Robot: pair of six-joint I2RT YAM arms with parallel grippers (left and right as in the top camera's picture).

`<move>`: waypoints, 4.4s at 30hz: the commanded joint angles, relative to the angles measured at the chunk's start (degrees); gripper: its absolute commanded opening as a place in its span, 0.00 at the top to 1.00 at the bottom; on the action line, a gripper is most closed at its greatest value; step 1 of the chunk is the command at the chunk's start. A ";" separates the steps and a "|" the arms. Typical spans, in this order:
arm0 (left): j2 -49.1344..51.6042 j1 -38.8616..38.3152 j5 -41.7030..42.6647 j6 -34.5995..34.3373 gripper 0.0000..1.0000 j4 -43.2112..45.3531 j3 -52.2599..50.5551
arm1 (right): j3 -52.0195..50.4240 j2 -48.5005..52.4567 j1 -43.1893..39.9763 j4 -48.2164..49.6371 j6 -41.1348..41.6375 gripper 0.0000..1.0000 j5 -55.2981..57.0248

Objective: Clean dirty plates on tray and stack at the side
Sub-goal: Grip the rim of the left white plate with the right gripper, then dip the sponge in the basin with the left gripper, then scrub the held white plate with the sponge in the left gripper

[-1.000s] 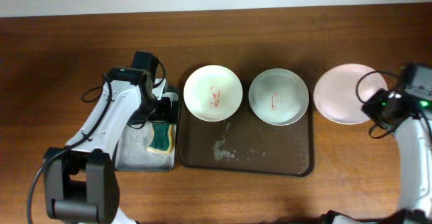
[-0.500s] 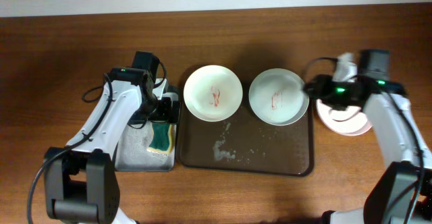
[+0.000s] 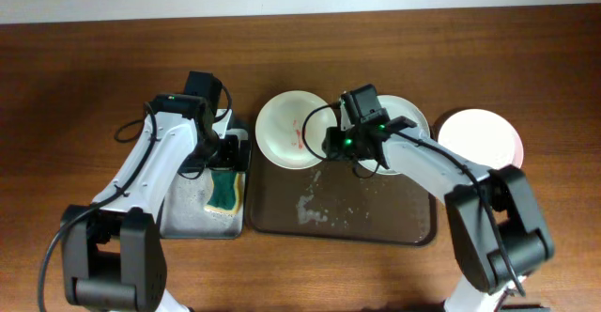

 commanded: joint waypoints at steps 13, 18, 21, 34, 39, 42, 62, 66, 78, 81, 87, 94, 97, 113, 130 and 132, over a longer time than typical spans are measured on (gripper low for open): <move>-0.87 -0.28 0.24 -0.35 0.00 0.33 0.90 | 0.85 -6.36 0.46 -30.32 4.17 0.48 1.01; -0.87 -0.28 0.24 -0.35 0.00 0.17 0.90 | 0.85 -5.92 0.48 -13.55 -9.62 0.51 9.22; -0.87 -0.28 0.24 -0.35 0.01 0.31 0.90 | 0.74 -5.79 0.50 -12.28 -9.60 0.54 7.89; -0.87 -0.28 0.24 -0.35 0.01 0.26 0.90 | 0.33 0.57 0.59 -13.70 -10.62 0.96 2.27; -0.87 -0.28 0.24 -0.35 0.01 0.15 0.90 | 0.33 0.57 0.59 -23.65 9.35 0.92 -4.57; -0.87 -0.28 0.24 -0.35 0.01 0.07 0.90 | 0.33 0.57 0.31 -20.02 9.31 0.60 0.15; -1.90 -0.26 1.62 -2.51 0.11 11.26 -13.31 | 0.33 0.57 2.73 -21.68 9.11 0.95 3.04; -7.87 -0.22 -3.52 -2.73 0.06 10.58 -10.36 | 0.33 0.57 2.73 -22.08 9.11 0.95 3.04; -7.82 -0.28 -3.82 -8.11 0.51 23.15 -25.42 | 0.33 0.57 2.73 -22.27 9.11 0.95 3.02; -7.82 -0.28 -1.16 -8.11 0.92 24.79 -25.42 | 0.33 0.57 2.73 -22.49 9.11 0.96 3.02; -7.82 -0.28 -0.74 -18.16 1.00 26.45 -25.35 | 0.33 0.57 2.73 -22.53 9.11 0.96 3.02; -7.82 -0.33 8.63 -25.00 1.00 31.30 -25.35 | 0.33 0.57 2.73 -22.53 9.09 0.96 3.04; -7.93 -0.33 5.03 -24.48 1.00 32.06 -25.31 | 0.33 0.57 2.73 -22.53 8.68 0.96 3.04; -29.11 -0.33 -15.08 -7.76 1.00 37.48 -25.31 | 0.33 0.57 2.73 -22.51 7.17 0.96 3.06; -30.12 -0.33 -15.02 -7.78 1.00 37.81 -25.33 | 0.33 0.57 2.73 -22.51 7.17 0.96 3.04; -29.42 -0.33 -14.84 -7.80 1.00 35.67 -25.81 | 0.33 0.57 2.73 -22.47 7.17 0.96 3.04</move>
